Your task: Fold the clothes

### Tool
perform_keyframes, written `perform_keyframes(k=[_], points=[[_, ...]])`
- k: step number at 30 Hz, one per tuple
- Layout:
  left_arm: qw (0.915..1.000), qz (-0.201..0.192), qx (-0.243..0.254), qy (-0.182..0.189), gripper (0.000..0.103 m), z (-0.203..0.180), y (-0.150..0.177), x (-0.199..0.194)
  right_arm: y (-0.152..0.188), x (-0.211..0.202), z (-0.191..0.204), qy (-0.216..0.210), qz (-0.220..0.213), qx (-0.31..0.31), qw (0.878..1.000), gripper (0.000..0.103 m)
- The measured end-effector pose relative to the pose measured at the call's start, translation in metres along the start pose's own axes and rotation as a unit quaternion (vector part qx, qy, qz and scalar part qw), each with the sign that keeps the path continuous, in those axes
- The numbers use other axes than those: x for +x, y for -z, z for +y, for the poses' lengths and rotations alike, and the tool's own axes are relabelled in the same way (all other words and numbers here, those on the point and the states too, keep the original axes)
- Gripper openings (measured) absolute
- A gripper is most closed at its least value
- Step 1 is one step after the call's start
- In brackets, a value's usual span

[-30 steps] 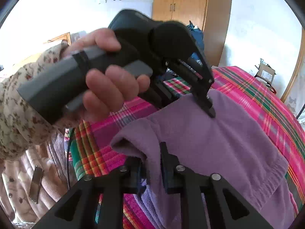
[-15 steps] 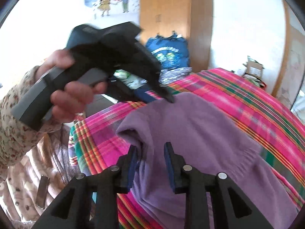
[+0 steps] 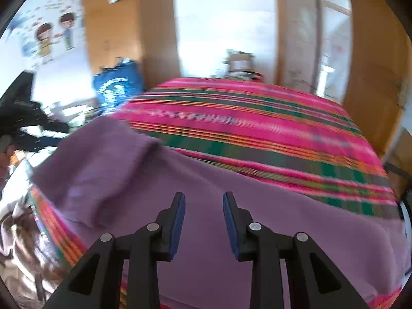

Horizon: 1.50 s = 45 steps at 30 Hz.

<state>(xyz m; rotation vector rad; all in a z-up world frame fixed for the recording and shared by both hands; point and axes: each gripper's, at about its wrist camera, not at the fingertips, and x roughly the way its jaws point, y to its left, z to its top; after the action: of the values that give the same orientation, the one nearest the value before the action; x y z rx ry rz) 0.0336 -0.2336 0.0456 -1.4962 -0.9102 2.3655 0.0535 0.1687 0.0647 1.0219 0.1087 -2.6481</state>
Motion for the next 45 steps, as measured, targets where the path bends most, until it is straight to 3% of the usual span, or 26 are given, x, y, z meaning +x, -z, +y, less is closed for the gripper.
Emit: perform_keyframes(k=[3,9,14,17,22,33,39,45], points=[[0.9998,-0.006,-0.007,-0.015,0.044,0.010,0.001,-0.009,0.013,0.001,-0.027,0.025,0.011,0.021,0.999,0.031],[0.9998,-0.015,-0.001,-0.010,0.044,0.005,0.012,-0.024,0.035,0.001,-0.070,0.070,0.037,0.052,0.995,0.031],[0.9994,-0.008,0.033,0.007,0.045,-0.025,0.028,-0.019,0.051,-0.020,-0.110,0.112,0.038,0.080,0.990,0.031],[0.9968,0.023,0.073,0.025,0.045,-0.054,0.042,-0.001,0.057,-0.031,-0.135,0.141,0.035,0.103,0.984,0.031],[0.9842,0.081,0.150,0.048,0.045,-0.106,0.069,0.037,0.069,-0.044,-0.164,0.183,0.035,0.120,0.975,0.031],[0.9495,0.195,0.238,0.061,0.045,-0.173,0.133,0.123,0.087,-0.075,-0.190,0.208,0.034,0.114,0.971,0.031],[0.9347,0.219,0.267,0.086,0.045,-0.203,0.151,0.145,0.083,-0.101,-0.218,0.236,0.013,0.136,0.962,0.033],[0.9267,0.213,0.302,0.071,0.045,-0.218,0.165,0.158,0.067,-0.100,-0.256,0.203,-0.007,0.176,0.963,0.033]])
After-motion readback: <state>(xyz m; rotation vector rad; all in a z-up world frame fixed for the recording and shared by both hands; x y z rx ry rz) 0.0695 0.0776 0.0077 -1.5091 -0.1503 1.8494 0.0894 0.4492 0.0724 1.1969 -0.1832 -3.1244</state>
